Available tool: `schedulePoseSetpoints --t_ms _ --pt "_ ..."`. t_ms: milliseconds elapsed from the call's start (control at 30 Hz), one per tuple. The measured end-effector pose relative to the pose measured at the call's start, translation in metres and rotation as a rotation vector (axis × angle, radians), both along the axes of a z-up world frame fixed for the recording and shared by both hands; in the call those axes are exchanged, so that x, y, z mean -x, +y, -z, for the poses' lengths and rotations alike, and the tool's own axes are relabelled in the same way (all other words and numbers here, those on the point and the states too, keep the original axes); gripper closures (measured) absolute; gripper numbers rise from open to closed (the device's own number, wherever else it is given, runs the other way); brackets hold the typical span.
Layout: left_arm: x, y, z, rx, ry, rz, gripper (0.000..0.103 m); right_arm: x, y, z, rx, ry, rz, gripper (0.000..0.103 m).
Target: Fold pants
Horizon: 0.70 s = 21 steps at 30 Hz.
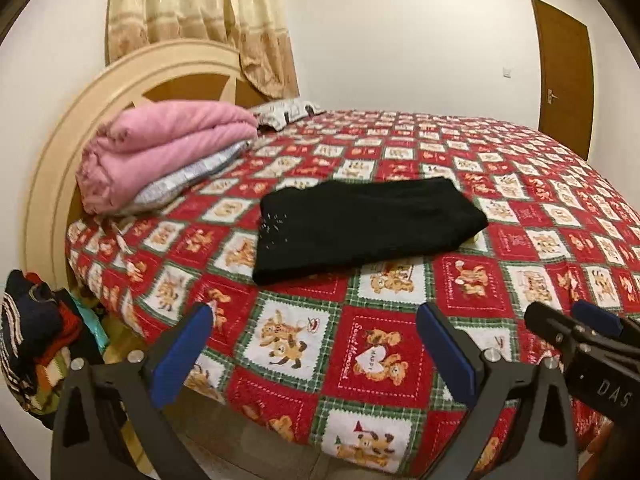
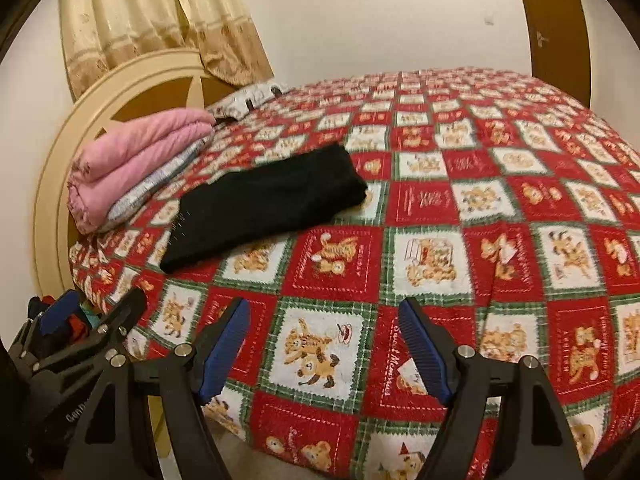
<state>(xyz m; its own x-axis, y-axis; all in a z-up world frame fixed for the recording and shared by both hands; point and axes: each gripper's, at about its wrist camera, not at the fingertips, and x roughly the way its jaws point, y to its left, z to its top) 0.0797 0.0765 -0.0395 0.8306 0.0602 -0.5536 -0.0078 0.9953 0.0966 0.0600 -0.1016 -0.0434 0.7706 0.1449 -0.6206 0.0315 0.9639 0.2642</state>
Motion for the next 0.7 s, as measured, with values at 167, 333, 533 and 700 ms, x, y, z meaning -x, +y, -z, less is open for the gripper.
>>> schedulePoseSetpoints --t_ms 167,333,533,700 --pt "0.018 -0.001 -0.012 0.015 -0.045 0.022 0.0 0.026 0.0 -0.027 0.034 -0.115 0.025 0.025" --pt "0.027 -0.005 -0.019 0.038 -0.071 0.046 0.0 0.042 -0.003 -0.04 0.061 -0.191 0.07 0.018" --pt "0.038 -0.01 -0.022 0.069 -0.077 0.092 0.0 0.054 0.002 -0.044 0.082 -0.209 0.065 0.018" --pt "0.044 -0.013 -0.024 0.06 -0.09 0.098 0.0 0.063 0.004 -0.048 0.099 -0.243 0.069 0.018"
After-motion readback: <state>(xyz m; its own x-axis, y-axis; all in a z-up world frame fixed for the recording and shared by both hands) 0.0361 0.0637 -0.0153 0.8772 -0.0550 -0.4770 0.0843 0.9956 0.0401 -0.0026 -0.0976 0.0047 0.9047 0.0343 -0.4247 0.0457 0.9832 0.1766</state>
